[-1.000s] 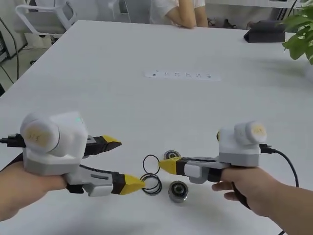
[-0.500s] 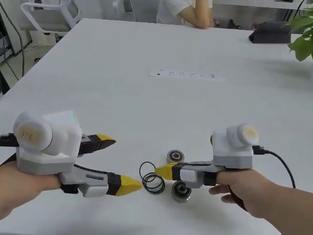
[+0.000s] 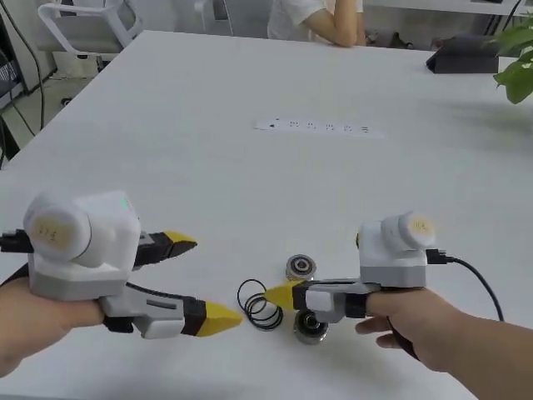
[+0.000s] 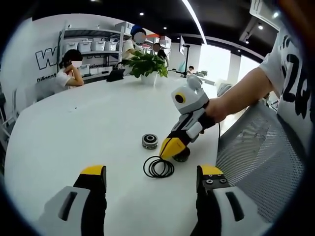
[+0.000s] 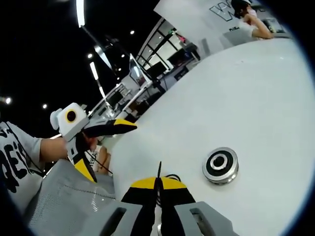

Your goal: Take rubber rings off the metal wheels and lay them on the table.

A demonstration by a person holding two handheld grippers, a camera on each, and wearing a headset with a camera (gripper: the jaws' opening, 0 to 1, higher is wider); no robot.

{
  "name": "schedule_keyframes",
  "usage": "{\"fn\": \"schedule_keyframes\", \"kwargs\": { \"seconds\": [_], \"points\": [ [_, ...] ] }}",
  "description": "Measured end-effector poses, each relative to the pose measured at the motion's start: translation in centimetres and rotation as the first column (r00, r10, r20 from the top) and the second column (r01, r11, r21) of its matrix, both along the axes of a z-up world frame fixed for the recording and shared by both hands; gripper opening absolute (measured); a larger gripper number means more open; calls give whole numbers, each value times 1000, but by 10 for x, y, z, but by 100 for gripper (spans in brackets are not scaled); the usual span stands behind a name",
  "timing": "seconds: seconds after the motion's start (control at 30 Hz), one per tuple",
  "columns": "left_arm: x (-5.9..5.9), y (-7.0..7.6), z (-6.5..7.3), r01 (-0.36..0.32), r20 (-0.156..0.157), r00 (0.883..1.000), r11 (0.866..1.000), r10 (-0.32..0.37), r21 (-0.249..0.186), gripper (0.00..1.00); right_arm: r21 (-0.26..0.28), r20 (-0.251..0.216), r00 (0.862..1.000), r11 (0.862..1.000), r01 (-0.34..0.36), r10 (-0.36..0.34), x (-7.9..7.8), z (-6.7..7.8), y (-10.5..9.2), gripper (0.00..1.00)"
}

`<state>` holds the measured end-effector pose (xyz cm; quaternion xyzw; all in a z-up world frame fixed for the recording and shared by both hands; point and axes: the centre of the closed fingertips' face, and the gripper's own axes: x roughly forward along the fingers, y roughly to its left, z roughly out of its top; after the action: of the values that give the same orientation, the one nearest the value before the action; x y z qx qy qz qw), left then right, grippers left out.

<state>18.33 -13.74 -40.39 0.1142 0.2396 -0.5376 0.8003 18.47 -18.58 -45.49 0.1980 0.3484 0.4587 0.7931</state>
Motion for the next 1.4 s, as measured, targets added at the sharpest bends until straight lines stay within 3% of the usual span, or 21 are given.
{"fn": "schedule_keyframes", "kwargs": {
  "seconds": [0.47,0.9,1.4],
  "points": [
    [-1,0,-1,2,-2,1000,1000,-2,11,72,-41,15,1000,999,12,-11,2,-6,-6,0],
    [-2,1,-2,4,-4,1000,1000,-4,19,71,-85,45,999,996,3,1,1,-9,-9,11],
    [-3,-5,3,15,0,1000,1000,-15,7,72,-72,113,994,997,18,-10,4,13,-17,21]
  ]
}}
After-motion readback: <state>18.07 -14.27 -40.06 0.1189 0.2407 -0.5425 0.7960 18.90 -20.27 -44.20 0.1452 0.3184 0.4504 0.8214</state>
